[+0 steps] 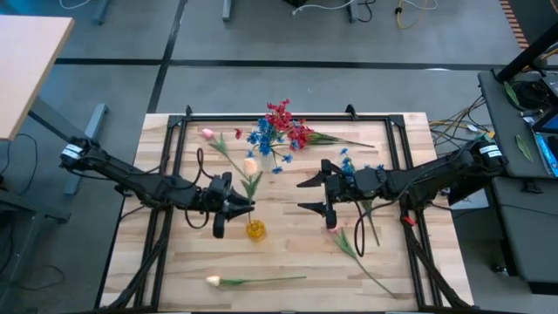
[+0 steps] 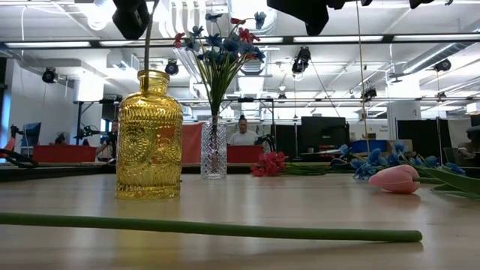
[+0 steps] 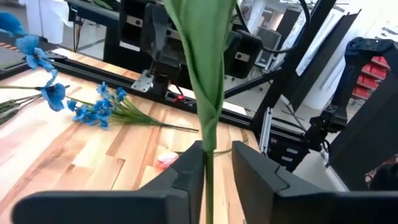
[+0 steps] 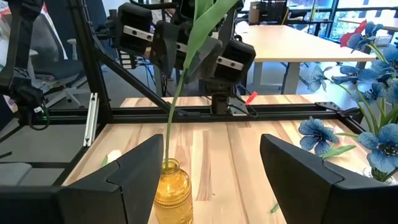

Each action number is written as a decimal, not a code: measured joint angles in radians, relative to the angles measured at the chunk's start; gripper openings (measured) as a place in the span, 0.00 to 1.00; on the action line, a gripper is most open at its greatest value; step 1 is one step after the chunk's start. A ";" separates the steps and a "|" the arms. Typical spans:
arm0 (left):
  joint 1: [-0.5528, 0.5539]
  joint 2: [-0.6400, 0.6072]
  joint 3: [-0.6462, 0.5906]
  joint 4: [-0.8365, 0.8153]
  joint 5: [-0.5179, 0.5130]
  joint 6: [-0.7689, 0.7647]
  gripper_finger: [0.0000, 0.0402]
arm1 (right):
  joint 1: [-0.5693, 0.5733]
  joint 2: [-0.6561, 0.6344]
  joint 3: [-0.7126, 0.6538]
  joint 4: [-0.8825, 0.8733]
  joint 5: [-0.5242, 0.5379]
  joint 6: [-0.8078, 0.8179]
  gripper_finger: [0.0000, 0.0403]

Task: Sort flowers into vase by color
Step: Put the light yellow tulip into the yellow vase

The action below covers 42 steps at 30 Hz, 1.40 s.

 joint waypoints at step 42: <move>-0.072 0.001 0.000 -0.201 0.080 -0.041 0.77 | 0.000 0.000 -0.001 -0.015 0.000 -0.008 0.65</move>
